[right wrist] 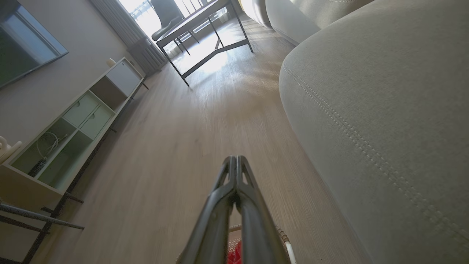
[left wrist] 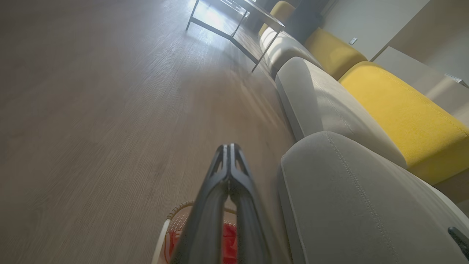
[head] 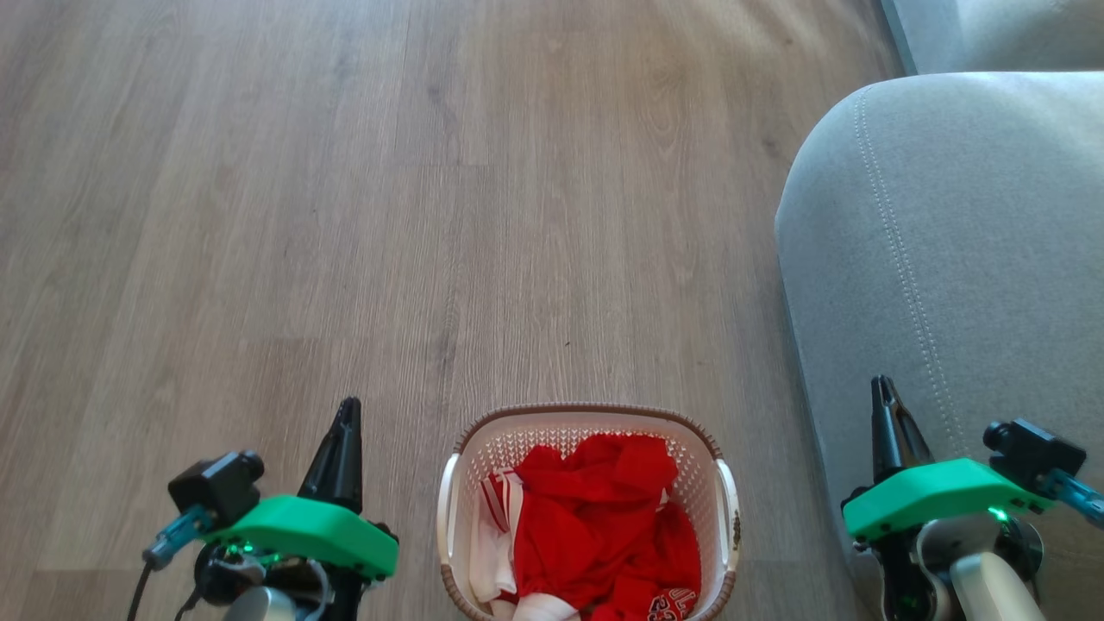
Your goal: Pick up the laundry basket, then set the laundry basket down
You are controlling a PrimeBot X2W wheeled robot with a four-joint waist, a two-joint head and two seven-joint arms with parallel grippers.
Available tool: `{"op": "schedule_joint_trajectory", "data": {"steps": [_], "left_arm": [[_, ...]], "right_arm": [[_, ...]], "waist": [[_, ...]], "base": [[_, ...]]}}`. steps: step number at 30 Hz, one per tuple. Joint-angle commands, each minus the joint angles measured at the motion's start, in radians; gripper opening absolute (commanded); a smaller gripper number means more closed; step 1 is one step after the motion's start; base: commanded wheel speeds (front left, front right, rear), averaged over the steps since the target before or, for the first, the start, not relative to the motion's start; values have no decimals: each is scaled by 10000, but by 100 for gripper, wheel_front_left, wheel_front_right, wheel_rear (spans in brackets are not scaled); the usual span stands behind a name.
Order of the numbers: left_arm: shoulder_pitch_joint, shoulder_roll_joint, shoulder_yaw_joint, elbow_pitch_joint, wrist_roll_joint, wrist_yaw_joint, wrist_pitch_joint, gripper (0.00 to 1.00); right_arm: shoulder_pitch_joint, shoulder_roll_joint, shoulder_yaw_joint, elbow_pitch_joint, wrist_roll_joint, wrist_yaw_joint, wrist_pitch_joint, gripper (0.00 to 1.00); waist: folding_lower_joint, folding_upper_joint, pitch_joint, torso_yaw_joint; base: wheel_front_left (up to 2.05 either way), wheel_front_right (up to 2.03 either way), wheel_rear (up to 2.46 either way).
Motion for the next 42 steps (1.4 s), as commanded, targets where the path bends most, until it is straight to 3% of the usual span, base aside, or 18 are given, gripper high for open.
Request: {"op": "schedule_joint_trajectory", "data": {"steps": [1,42], "left_arm": [[-570,121,241,-274,-278,-41,30,0],[-763,204,1324,-37,-4691,-330,1135,0]], "right_arm": [[-462,-126,-58,-284,283,17,63,0],[-548,-178,-619,-9,4544,39,1165,0]], "waist": [[0,0,-6,-8],[0,0,-186,-248]], "base": [[0,0,0],[0,0,0]]}}
